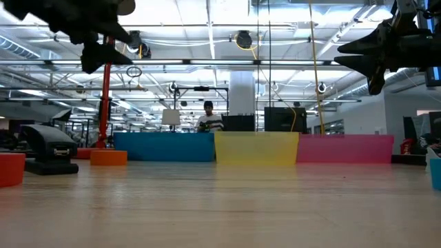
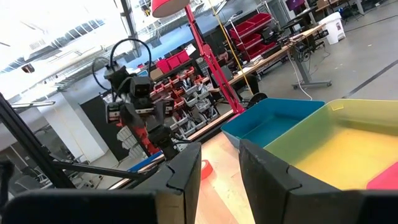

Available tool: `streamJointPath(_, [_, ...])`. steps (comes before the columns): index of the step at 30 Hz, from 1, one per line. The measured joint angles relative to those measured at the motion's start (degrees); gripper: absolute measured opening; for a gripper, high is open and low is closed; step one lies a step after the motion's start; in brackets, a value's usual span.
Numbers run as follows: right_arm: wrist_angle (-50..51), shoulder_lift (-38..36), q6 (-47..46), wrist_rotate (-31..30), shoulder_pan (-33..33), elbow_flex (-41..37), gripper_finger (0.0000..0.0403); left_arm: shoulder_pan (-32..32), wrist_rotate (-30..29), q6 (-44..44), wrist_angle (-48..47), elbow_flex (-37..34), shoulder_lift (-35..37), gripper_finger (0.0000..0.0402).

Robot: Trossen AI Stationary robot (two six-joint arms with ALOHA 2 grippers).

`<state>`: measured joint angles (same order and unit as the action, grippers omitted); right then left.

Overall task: Pick and place Stapler, Stapler remover, tape
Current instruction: Put the orange tape into the red bin

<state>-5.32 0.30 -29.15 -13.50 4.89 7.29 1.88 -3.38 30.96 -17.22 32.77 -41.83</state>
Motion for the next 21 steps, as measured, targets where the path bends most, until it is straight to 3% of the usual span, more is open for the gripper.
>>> streamJointPath(5, [0.0, 0.0, 0.0, 0.0, 0.0, 0.0, 0.0102, 1.2, -1.6, 1.2, -8.1, 7.5, -9.9, 0.0239])
streamJointPath(12, [0.3, 0.0, 0.0, 0.0, 0.0, 0.0, 0.0102, 1.6, -0.6, 2.7, 1.4, 8.1, -16.6, 0.0239])
streamJointPath(17, [1.6, 0.0, 0.0, 0.0, 0.0, 0.0, 0.0102, 2.9, 0.5, 12.7, -3.2, 8.1, -18.8, 0.0239])
streamJointPath(21, [2.3, 0.0, 0.0, 0.0, 0.0, 0.0, 0.0102, 2.8, -3.2, 20.8, -11.0, 8.1, -19.9, 0.0239])
